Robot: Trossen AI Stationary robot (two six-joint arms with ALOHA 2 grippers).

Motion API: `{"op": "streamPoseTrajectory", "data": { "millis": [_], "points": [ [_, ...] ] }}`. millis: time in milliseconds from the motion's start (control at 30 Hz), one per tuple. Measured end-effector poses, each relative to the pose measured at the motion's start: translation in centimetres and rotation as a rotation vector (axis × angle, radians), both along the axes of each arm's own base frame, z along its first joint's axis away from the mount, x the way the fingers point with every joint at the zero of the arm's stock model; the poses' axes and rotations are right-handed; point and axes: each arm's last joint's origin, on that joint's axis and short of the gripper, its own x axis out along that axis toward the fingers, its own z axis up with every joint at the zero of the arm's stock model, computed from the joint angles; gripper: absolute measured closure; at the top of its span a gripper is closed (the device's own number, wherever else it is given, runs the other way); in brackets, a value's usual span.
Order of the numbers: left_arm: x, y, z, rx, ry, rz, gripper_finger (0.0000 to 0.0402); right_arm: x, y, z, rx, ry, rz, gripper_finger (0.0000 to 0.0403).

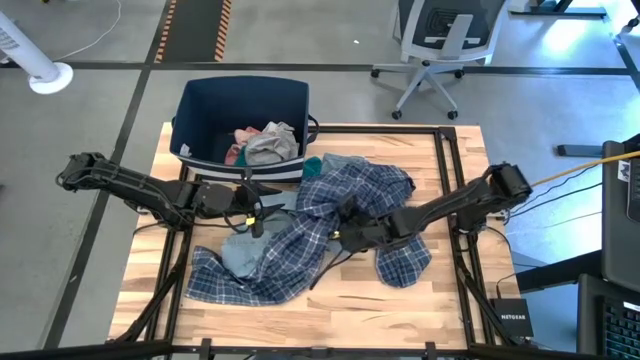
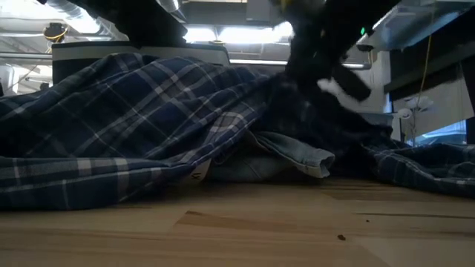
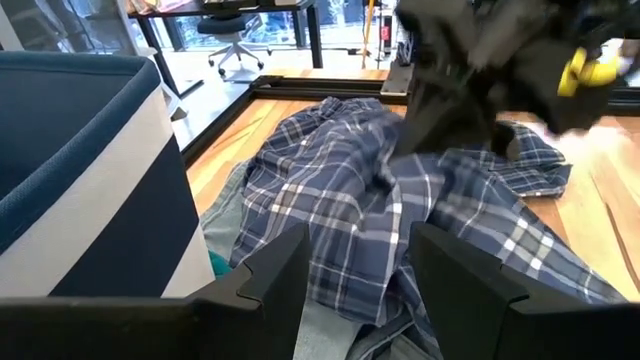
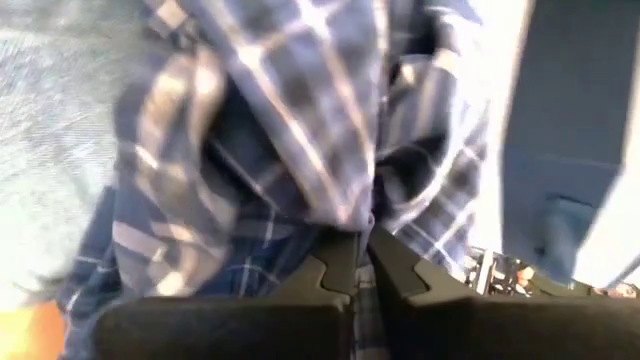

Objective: Sort clothes
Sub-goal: Put the blue patterned pajama into the blue laundry bin

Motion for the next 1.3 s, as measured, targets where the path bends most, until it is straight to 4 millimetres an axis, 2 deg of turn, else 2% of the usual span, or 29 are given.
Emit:
{"op": "streamPoseTrajectory", "data": {
  "millis": [267,633,1100,1300],
  "points": [
    [0.0,0.0,0.0,0.0,0.0,0.0,0.0233,-2.8,0.5,5.0,0.047,-0.13,0.038,0.0395],
    [0.0,0.0,0.0,-0.001,-0.002,0.0,0.0233,-6.1,0.7,9.1,-0.03,-0.274,-0.01,0.0396],
    [0.0,0.0,0.0,-0.001,-0.002,0.0,0.0233,-9.9,-1.4,15.1,-0.119,-0.523,-0.114,0.0396],
    [0.0,0.0,0.1,0.005,-0.009,-0.002,0.0233,-10.1,-2.4,17.4,-0.143,-0.628,-0.091,0.0395]
  ]
}}
